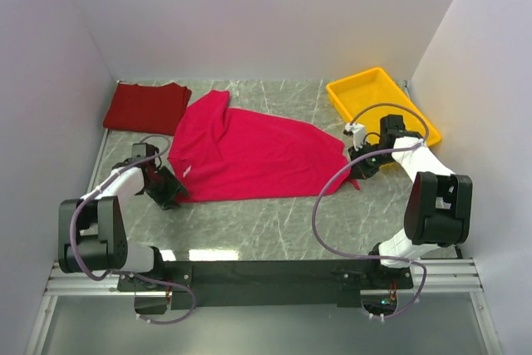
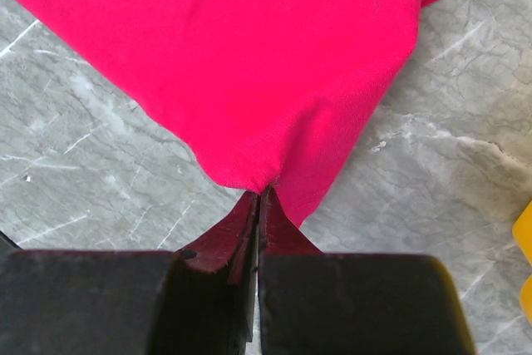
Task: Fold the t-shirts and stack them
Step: Flatten the tshirt out
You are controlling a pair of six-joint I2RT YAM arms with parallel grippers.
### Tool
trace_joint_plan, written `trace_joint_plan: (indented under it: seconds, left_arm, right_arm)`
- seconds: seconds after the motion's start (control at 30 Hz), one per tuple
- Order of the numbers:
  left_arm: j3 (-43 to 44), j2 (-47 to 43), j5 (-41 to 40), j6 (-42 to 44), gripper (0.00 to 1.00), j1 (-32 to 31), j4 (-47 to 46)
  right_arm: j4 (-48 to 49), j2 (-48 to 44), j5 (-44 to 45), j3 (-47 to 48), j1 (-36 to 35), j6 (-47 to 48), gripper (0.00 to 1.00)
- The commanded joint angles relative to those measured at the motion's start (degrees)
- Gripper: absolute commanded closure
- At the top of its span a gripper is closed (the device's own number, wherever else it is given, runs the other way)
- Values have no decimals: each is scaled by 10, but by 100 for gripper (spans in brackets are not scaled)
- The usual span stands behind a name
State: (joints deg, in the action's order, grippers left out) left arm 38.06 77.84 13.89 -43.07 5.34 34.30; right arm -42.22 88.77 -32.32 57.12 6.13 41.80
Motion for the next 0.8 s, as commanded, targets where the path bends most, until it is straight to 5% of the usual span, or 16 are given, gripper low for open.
trace_joint_plan:
  seconds: [0.0,0.23,0.57,0.77]
  left_arm:
    - [30,17,-33,-26,50,-10,-56]
    - [30,4,-6,-23,99,-16,-33]
    - [-4,-245,68,-78,99,-24,161]
    - [-33,-291,80,-108,99,-24,182]
  right_arm:
    - [7,-10,-6,17,-3,-1,100]
    - [-18,-25,9,4,-3,59,100]
    - [-76,-86,83,-53,14,226,100]
    - [-97,-104,67,-40,56,243,100]
